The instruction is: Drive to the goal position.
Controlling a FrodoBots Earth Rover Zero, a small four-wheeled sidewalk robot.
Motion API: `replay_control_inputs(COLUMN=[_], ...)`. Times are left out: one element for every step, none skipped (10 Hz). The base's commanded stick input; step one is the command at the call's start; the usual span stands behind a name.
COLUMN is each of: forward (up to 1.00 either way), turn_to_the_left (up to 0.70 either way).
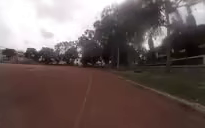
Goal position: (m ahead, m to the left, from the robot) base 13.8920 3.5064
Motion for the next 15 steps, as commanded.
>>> replay_control_inputs(forward=[0.85,0.85,0.85,0.85,0.85,0.85,0.85,0.85,0.85,0.85,0.85,0.85,0.85,0.85,0.85], turn_to_the_left=[0.00,0.00,0.00,0.00,0.00,0.00,0.00,0.00,0.00,0.00,0.00,0.00,0.00,0.00,0.00])
